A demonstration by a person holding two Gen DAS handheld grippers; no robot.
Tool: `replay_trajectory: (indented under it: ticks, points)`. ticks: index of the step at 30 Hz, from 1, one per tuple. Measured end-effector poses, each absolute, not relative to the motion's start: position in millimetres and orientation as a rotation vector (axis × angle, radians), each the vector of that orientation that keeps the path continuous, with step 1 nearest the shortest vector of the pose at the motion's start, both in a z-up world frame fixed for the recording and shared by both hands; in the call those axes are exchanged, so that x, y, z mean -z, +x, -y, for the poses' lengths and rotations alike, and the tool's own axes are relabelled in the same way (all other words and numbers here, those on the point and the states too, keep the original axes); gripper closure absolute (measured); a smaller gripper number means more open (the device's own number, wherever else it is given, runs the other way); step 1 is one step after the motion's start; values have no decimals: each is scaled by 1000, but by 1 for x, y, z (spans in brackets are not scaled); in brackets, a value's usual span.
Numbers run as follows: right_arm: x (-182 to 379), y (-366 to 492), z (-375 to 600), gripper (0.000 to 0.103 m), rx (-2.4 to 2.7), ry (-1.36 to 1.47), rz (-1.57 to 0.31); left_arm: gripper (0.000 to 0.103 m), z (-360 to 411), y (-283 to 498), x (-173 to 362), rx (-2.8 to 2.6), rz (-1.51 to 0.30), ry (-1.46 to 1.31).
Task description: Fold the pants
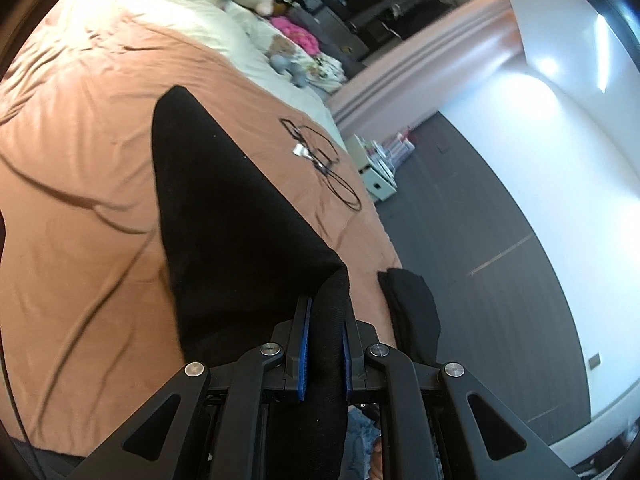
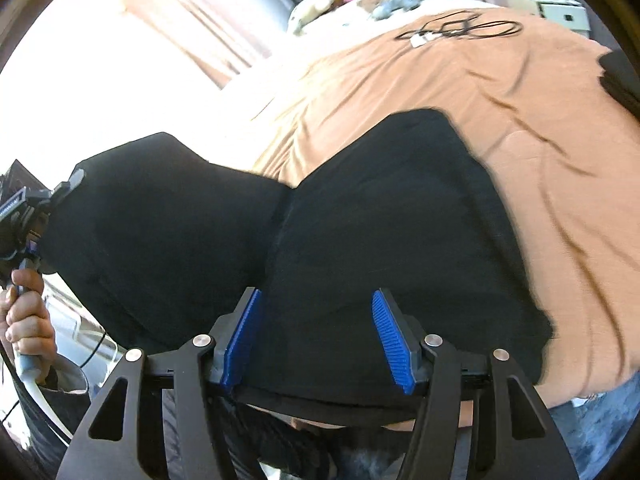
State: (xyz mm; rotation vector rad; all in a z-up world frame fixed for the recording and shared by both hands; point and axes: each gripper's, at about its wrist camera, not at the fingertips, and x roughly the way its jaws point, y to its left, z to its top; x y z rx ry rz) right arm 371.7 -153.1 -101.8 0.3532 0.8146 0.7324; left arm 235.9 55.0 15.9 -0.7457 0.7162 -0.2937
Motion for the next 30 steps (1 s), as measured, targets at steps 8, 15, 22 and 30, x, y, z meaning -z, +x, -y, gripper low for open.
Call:
replay_trajectory:
  ticks: [8,15,22,30]
  points:
    - [109,371,214,47,-678,473,-755,90,12,278,-7,363,-798,-671]
    - [124,363,248,47,-632,512,-755,90,68,317,25,419,-894,-643]
    - [130,362,280,47,-580,549,-771,90,117,360,76,439,-1030,-631]
    - [130,362,302,47,-566,568,-781,84,151,366,93,439,-1085,-592]
